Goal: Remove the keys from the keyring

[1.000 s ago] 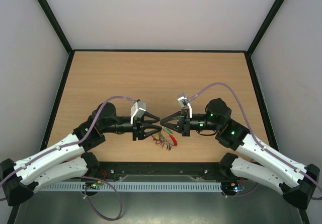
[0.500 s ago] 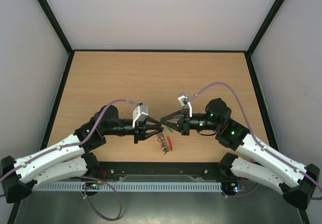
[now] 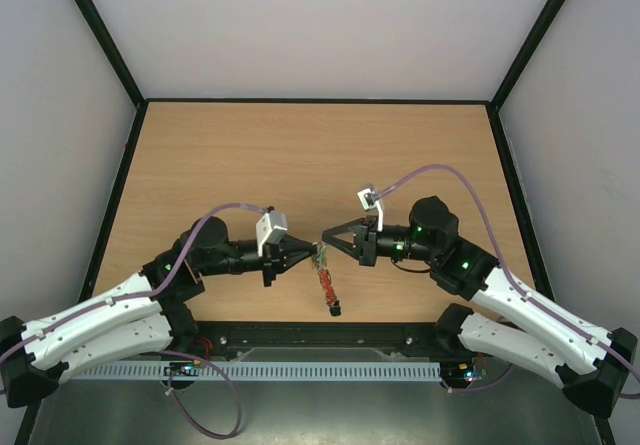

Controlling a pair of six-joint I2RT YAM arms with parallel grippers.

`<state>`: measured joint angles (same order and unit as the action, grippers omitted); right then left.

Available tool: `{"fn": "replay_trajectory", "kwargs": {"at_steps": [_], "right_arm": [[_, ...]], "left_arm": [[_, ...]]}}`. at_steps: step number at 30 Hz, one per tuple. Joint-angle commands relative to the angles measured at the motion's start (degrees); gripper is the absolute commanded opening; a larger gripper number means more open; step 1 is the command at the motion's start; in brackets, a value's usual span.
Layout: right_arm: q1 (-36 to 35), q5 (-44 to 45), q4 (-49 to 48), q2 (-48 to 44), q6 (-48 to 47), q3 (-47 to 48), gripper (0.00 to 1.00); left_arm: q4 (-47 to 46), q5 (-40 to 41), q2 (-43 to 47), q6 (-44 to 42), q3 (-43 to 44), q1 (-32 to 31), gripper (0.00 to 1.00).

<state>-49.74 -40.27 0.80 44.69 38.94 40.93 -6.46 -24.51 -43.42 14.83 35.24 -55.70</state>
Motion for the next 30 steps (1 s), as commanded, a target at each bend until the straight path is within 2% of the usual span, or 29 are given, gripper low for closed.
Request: {"fn": "replay_trajectory", "kwargs": {"at_steps": [1,7,11,15,18,23,30], "right_arm": [[-0.2,2.6,3.6,-0.1,1.6,1.3,0.02],[-0.2,-0.1,-1.6,1.5,5.1,-2.0,0.02],[-0.2,1.1,-1.3,3.0,4.3,-2.5,0.02],[0.0,14.8,4.4,2.3,2.2,-3.1,0.02],[1.6,23.3,5.2,1.8,4.6,-7.3,0.02],[5.8,30.4,1.8,-0.3,9.3,-18.9,0.02],[8.4,39.3,0.6,-1.4,10.6,-29.1,0.02]], "left_arm": [[-4.6,4.6,2.7,0.1,-1.7,-0.1,0.03],[-9.6,5.2,2.5,1.1,-2.8,-0.1,0.02],[-12.5,6.6,2.3,1.5,-3.0,-0.1,0.02],[-12.8,13.9,2.9,3.8,-4.3,0.2,0.02],[-10.7,18.3,4.0,6.7,-5.7,1.5,0.02],[-4.0,22.8,8.0,10.8,-6.9,4.9,0.02],[5.7,27.1,12.5,15.3,-7.4,10.5,0.02]]}}
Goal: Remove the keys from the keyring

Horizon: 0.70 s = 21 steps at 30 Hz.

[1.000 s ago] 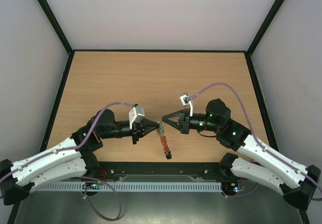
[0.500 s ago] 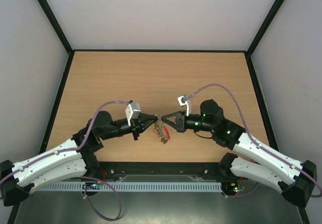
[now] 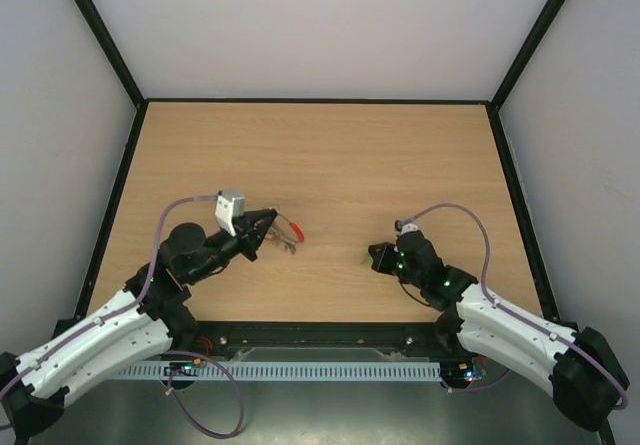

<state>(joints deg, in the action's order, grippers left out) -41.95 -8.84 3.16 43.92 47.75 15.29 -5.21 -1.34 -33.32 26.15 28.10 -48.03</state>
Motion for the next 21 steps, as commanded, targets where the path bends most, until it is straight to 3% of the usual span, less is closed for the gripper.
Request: {"fn": "replay_trajectory", "kwargs": {"at_steps": [1,8,10,15,21], "right_arm": [[0.7,8.5,-2.3,-0.4,2.2,-4.6,0.02],[0.7,15.0,-2.5,0.3,2.8,-7.7,0.02],[0.7,16.2,-2.4,0.1,2.9,-7.9,0.06],[0.7,17.1,-2.6,-2.6,3.7,-8.6,0.47],[0.7,18.4,-0.3,-9.2,3.1,-7.0,0.87]], "left_arm": [[5.6,4.2,2.5,4.7,-0.4,4.1,0.02],[13.0,6.4,2.5,7.6,-1.3,13.0,0.02],[13.6,5.8,2.6,8.2,-1.8,15.7,0.02],[13.8,3.9,1.1,9.8,-4.4,23.1,0.02],[9.0,-0.5,-1.1,11.1,-9.1,31.3,0.02]]}}
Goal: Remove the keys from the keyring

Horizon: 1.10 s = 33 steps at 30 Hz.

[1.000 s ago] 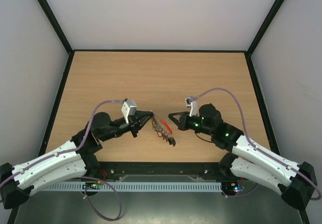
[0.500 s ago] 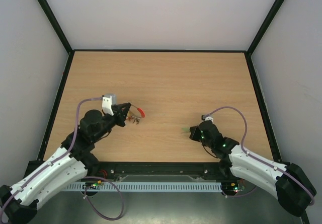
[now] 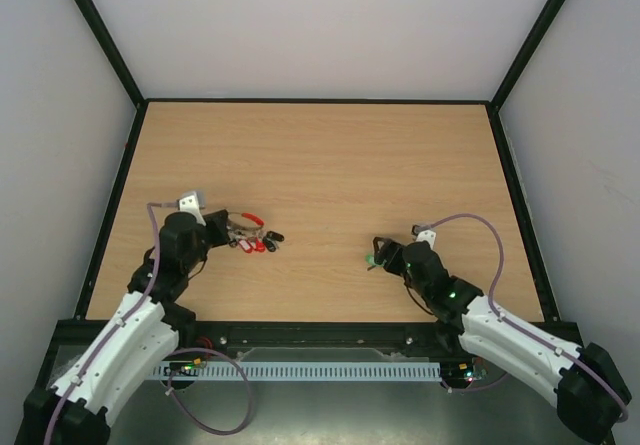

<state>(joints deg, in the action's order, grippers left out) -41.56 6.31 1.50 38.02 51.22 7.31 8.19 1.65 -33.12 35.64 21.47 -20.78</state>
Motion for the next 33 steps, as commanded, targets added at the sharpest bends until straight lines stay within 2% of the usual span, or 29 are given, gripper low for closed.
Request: {"fn": "replay_trajectory", "kwargs": {"at_steps": [1,4,7,11,17,19,20,21,23,30,33], "right_arm": [[0.3,3.7,1.7,-3.9,-0.7,1.3,0.92],[0.3,5.0,1.8,-3.8,-1.7,2.8,1.0],[0.3,5.2,1.2,-1.9,-2.6,4.4,0.98],[0.3,4.4,-1.5,1.0,-3.6,5.6,0.98],[0.3,5.5,-4.1,3.3,-4.2,5.8,0.98],[0.3,5.9,-4.9,3.1,-4.2,5.6,0.98],[0.3,6.1,-5.3,3.0,-4.2,5.7,0.98],[0.3,6.3,-5.5,2.9,-4.3,5.8,0.98],[0.3,6.8,-5.7,2.9,-4.7,6.1,0.98],[0.3,7.2,-6.1,3.2,-6.9,8.6,0.98],[0.4,7.4,-6.7,4.2,-9.1,10.6,0.97]], "left_arm": [[-5.5,-4.6,-2.2,2.0,-3.2,5.3,0.02],[-9.5,-8.4,-6.5,3.5,-5.5,9.2,0.04],[-14.6,-11.4,-11.1,4.1,-7.3,13.0,0.04],[-19.0,-9.9,-17.3,2.5,-7.8,14.7,0.04],[-23.2,-10.3,-24.4,0.7,-7.3,15.6,0.17],[-23.9,-10.3,-24.9,0.2,-7.1,15.7,0.29],[-23.8,-10.2,-24.8,0.2,-6.9,15.8,0.43],[-23.8,-10.1,-24.6,0.2,-6.6,15.8,0.52],[-24.0,-10.1,-24.0,0.1,-6.1,15.9,0.64],[-22.3,-10.2,-23.2,-0.8,-2.3,15.9,0.95],[-22.1,-10.0,-23.6,-1.6,-0.1,15.9,1.0]]}}
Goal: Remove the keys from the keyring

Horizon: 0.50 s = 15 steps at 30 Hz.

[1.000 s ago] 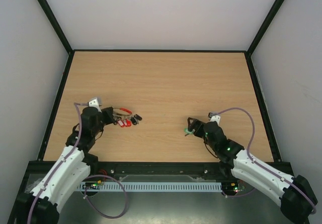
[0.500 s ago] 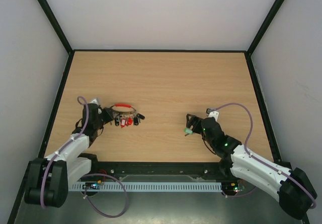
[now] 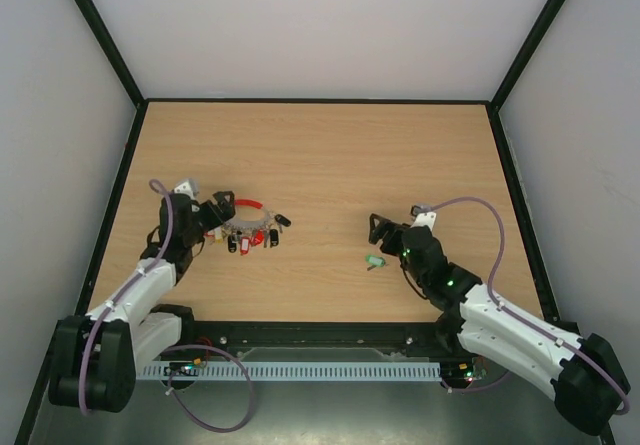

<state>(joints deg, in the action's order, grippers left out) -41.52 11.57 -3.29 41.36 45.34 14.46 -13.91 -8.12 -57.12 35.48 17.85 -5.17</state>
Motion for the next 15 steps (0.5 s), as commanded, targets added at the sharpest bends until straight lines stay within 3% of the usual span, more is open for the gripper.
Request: {"fn": "replay_trajectory", "kwargs": {"at_steps": [1,6,10,15], "right_arm": [[0.6,2.1,-2.3,1.6,-4.1,4.4,0.98],[6.8,-0.7,-3.7,9.3,-11.2,11.3,0.98],[15.5,-3.2,-6.4,14.6,-15.3,14.0,0.98],[31.0,-8.0,-12.5,16.9,-18.3,12.0,0.97]], "left_arm": [[-0.1,0.1,-0.2,-1.8,4.7,0.2,1.0],[-1.9,-0.7,-7.0,-0.2,11.3,4.2,1.0],[-8.3,-0.8,-11.4,2.6,12.3,12.3,1.0],[-14.3,7.3,-11.4,-2.0,9.2,18.8,1.0]]}}
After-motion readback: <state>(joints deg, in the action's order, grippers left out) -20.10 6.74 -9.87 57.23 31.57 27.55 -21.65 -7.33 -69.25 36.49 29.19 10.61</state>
